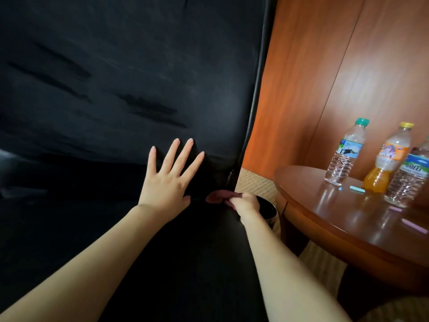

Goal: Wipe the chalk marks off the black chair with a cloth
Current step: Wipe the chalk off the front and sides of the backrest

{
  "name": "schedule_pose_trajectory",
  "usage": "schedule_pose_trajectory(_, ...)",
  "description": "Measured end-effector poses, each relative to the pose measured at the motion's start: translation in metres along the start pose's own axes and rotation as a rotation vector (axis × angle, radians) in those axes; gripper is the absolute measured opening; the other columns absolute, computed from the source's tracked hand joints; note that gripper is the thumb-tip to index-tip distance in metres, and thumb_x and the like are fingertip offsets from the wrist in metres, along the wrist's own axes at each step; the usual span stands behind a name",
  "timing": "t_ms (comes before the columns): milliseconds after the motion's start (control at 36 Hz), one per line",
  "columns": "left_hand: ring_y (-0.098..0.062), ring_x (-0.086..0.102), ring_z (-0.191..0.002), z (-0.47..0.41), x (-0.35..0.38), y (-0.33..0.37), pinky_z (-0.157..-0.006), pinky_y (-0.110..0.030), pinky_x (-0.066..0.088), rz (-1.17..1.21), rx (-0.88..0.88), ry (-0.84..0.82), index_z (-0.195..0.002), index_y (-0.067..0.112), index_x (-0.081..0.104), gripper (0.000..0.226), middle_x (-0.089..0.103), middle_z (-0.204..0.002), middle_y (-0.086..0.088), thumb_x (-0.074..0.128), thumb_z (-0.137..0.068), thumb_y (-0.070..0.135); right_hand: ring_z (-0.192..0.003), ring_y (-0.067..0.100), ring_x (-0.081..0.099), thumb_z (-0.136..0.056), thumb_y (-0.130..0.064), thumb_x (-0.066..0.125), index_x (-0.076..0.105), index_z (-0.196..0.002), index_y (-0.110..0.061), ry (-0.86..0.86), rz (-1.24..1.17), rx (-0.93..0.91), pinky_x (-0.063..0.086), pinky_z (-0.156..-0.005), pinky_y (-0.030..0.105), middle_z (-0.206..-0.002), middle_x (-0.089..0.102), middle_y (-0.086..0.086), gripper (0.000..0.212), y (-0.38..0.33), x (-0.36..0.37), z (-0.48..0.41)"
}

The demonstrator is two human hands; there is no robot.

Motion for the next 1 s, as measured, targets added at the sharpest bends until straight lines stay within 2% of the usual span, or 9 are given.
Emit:
schedule_pose_trajectory(83, -0.033, 0.014, -0.145, 0.002, -0.001, -0.001, -0.109, -0.061, 0.007, 0.015, 0.015, 0.014, -0.149, 0.023, 0.023, 0.117, 0.016, -0.158, -0.011, 0.085, -0.051, 0.038, -0.071, 0.02, 0.059, -0.086, -0.008, 0.058, 0.058, -0.085, -0.008, 0.111, -0.162, -0.037, 0.047, -0.053, 0.023, -0.079, 0.06, 0.003, 0.001, 0.001, -0.02, -0.001)
schedule_pose_trajectory(167, -0.034, 0.014, -0.144, 0.003, -0.001, 0.001, -0.108, -0.061, 0.007, 0.03, 0.014, 0.009, -0.149, 0.022, 0.023, 0.115, 0.016, -0.158, -0.012, 0.084, -0.052, 0.038, -0.082, 0.021, 0.056, -0.087, 0.002, 0.054, 0.056, -0.089, -0.008, 0.473, -0.416, -0.128, 0.043, -0.071, 0.022, -0.089, 0.059, 0.004, 0.011, -0.019, -0.063, 0.016)
schedule_pose_trajectory(222, -0.034, 0.014, -0.145, 0.003, -0.002, 0.003, -0.108, -0.061, 0.007, 0.032, 0.011, 0.005, -0.149, 0.022, 0.023, 0.113, 0.016, -0.158, -0.012, 0.083, -0.055, 0.039, -0.088, 0.018, 0.054, -0.086, 0.003, 0.056, 0.06, -0.094, -0.008, 0.55, -0.503, -0.214, 0.043, -0.079, 0.024, -0.093, 0.06, 0.005, 0.015, -0.031, -0.074, 0.021)
schedule_pose_trajectory(278, -0.034, 0.014, -0.145, 0.003, -0.002, 0.003, -0.108, -0.062, 0.007, 0.027, 0.006, 0.007, -0.149, 0.022, 0.023, 0.11, 0.016, -0.158, -0.012, 0.082, -0.057, 0.039, -0.086, 0.018, 0.055, -0.084, 0.0, 0.059, 0.058, -0.091, -0.015, 0.486, -0.54, -0.279, 0.044, -0.076, 0.02, -0.091, 0.059, 0.001, 0.017, -0.044, -0.068, 0.023)
schedule_pose_trajectory(333, -0.034, 0.014, -0.144, 0.002, -0.002, 0.003, -0.108, -0.062, 0.006, 0.032, 0.005, 0.006, -0.149, 0.021, 0.025, 0.108, 0.016, -0.158, -0.012, 0.081, -0.058, 0.038, -0.085, 0.022, 0.057, -0.081, -0.007, 0.06, 0.054, -0.089, -0.022, 0.384, -0.513, -0.317, 0.047, -0.076, 0.027, -0.092, 0.06, 0.003, 0.018, -0.053, -0.055, 0.023)
schedule_pose_trajectory(417, -0.035, 0.014, -0.144, 0.002, -0.001, 0.004, -0.108, -0.062, 0.005, 0.04, -0.002, 0.002, -0.149, 0.021, 0.028, 0.105, 0.017, -0.158, -0.012, 0.08, -0.06, 0.037, -0.09, 0.016, 0.051, -0.079, -0.004, 0.062, 0.049, -0.094, -0.016, 0.305, -0.399, -0.357, 0.038, -0.078, 0.023, -0.102, 0.056, 0.007, 0.023, -0.061, -0.042, 0.026)
schedule_pose_trajectory(583, -0.034, 0.013, -0.145, 0.003, -0.001, 0.003, -0.108, -0.064, 0.011, 0.06, -0.014, -0.003, -0.149, 0.021, 0.028, 0.101, 0.016, -0.158, -0.011, 0.079, -0.063, 0.037, -0.09, 0.014, 0.047, -0.085, -0.008, 0.063, 0.054, -0.106, -0.007, 0.371, -0.188, -0.411, 0.029, -0.071, 0.014, -0.104, 0.056, 0.006, 0.022, -0.065, -0.045, 0.032)
schedule_pose_trajectory(806, -0.034, 0.009, -0.146, 0.003, 0.0, 0.002, -0.109, -0.063, 0.007, 0.061, -0.022, -0.06, -0.15, 0.022, 0.024, 0.097, 0.011, -0.159, -0.011, 0.074, -0.069, 0.038, -0.091, 0.027, 0.058, -0.093, -0.024, 0.055, 0.059, -0.095, -0.009, 0.381, 0.052, -0.27, 0.032, -0.066, 0.027, -0.095, 0.064, 0.009, 0.016, -0.065, -0.047, 0.031)
schedule_pose_trajectory(1000, -0.031, -0.013, -0.146, 0.005, 0.003, 0.004, -0.111, -0.061, -0.004, 0.06, -0.035, -0.147, -0.152, 0.027, 0.003, 0.09, -0.013, -0.159, -0.007, 0.059, -0.084, 0.042, -0.09, 0.028, 0.06, -0.094, -0.022, 0.052, 0.059, -0.089, -0.008, 0.4, 0.181, -0.267, 0.032, -0.064, 0.028, -0.093, 0.065, 0.009, 0.016, -0.075, -0.04, 0.034)
Point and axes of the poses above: each hand's wrist, its own z-axis away from the middle knuckle, its own x-axis out of the palm, y = z × x, the point moved 8 cm from there along -z, towards the middle knuckle
